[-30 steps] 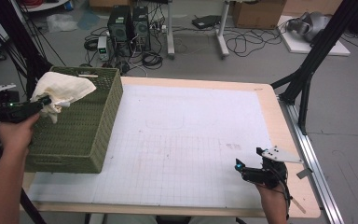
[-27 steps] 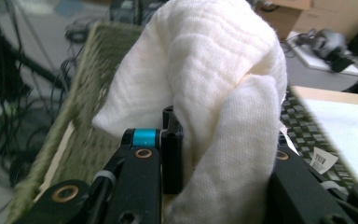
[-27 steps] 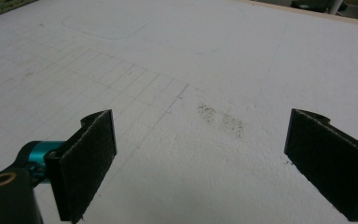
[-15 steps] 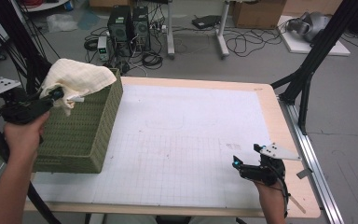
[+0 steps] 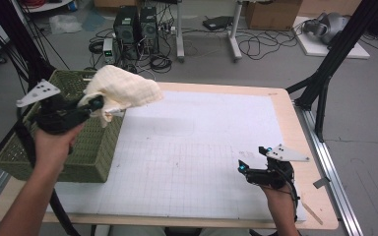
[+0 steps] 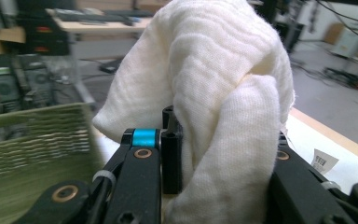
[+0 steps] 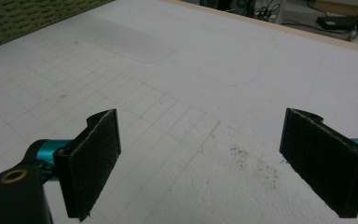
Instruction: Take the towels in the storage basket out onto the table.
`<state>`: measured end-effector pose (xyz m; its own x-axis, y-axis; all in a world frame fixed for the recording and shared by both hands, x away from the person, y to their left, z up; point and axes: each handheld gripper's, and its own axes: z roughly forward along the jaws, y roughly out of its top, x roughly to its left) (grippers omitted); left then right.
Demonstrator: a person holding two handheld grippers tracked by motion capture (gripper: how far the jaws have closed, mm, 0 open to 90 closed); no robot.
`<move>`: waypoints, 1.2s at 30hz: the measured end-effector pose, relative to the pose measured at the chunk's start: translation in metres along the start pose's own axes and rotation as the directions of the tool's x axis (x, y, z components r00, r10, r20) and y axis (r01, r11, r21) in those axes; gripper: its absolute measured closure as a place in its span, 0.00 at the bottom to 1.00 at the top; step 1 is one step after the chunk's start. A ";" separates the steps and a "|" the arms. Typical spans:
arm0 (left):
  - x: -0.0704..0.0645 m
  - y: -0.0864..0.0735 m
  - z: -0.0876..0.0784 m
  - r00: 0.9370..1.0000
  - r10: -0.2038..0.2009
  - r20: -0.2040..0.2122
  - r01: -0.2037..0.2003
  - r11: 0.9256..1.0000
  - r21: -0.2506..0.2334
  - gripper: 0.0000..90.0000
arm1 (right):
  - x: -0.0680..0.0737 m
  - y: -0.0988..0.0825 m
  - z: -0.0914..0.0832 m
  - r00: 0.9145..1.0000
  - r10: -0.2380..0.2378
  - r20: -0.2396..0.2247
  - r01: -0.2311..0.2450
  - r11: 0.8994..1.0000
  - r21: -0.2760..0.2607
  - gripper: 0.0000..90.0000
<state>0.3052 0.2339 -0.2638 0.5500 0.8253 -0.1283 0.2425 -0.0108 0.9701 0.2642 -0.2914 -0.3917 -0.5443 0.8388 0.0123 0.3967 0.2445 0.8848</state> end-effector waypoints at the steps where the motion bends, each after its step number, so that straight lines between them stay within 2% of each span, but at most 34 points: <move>1: -0.006 -0.002 0.005 1.000 0.003 0.019 -0.003 1.000 0.005 0.80 | 0.001 0.001 0.001 1.000 -0.005 -0.003 0.005 1.000 0.002 0.13; 2: -0.013 -0.005 0.009 0.999 0.007 0.038 -0.008 1.000 0.013 0.80 | 0.002 0.002 0.003 1.000 -0.024 0.000 0.024 1.000 -0.002 0.13; 4: -0.026 -0.010 0.019 0.997 0.018 0.072 -0.020 0.999 0.024 0.80 | 0.004 0.004 0.004 1.000 -0.031 -0.006 0.031 1.000 -0.005 0.13; 6: -0.039 -0.018 0.029 0.994 0.025 0.103 -0.029 0.999 0.039 0.80 | 0.003 0.008 0.007 1.000 -0.009 -0.011 0.010 1.000 0.014 0.13; 9: -0.058 -0.032 0.047 0.989 0.026 0.149 -0.037 0.997 0.071 0.80 | 0.001 0.009 0.009 1.000 -0.012 -0.010 0.012 1.000 0.014 0.13; 11: -0.069 -0.042 0.059 0.984 0.030 0.173 -0.048 0.994 0.099 0.80 | -0.002 0.009 0.011 1.000 0.008 -0.013 -0.008 1.000 0.011 0.13; 18: -0.099 -0.072 0.096 0.971 0.028 0.237 -0.072 0.981 0.179 0.80 | -0.002 0.005 0.010 1.000 0.003 -0.018 -0.002 1.000 0.019 0.13; 20: -0.107 -0.079 0.105 0.967 0.042 0.249 -0.093 0.976 0.197 0.80 | -0.002 0.003 0.010 1.000 0.003 -0.017 -0.002 1.000 0.023 0.13; 23: -0.114 -0.092 0.118 0.964 0.038 0.264 -0.104 0.966 0.238 0.79 | -0.003 0.002 0.009 1.000 -0.003 -0.011 0.004 1.000 0.024 0.13; 28: -0.124 -0.112 0.139 0.958 0.074 0.278 -0.163 0.935 0.314 0.78 | -0.004 -0.002 0.007 1.000 0.001 -0.015 0.000 1.000 0.031 0.16; 31: -0.127 -0.123 0.150 0.959 0.090 0.270 -0.185 0.919 0.349 0.77 | -0.005 -0.004 0.009 1.000 0.001 -0.015 0.000 0.999 0.042 0.16; 33: -0.127 -0.129 0.156 0.960 0.091 0.264 -0.187 0.913 0.364 0.76 | -0.005 -0.004 0.009 1.000 -0.002 -0.012 0.002 0.999 0.039 0.16; 34: -0.127 -0.132 0.159 0.961 0.089 0.260 -0.184 0.912 0.367 0.71 | -0.005 -0.004 0.009 1.000 -0.007 -0.011 0.007 0.999 0.040 0.15; 36: -0.127 -0.136 0.162 0.958 0.083 0.274 -0.183 0.912 0.366 0.67 | -0.005 -0.004 0.009 1.000 -0.010 -0.011 0.011 0.999 0.042 0.15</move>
<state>0.3317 0.0390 -0.4131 0.7662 0.6349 -0.0994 0.4130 -0.3680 0.8331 0.2716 -0.2922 -0.3994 -0.5562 0.8310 0.0082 0.4216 0.2737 0.8645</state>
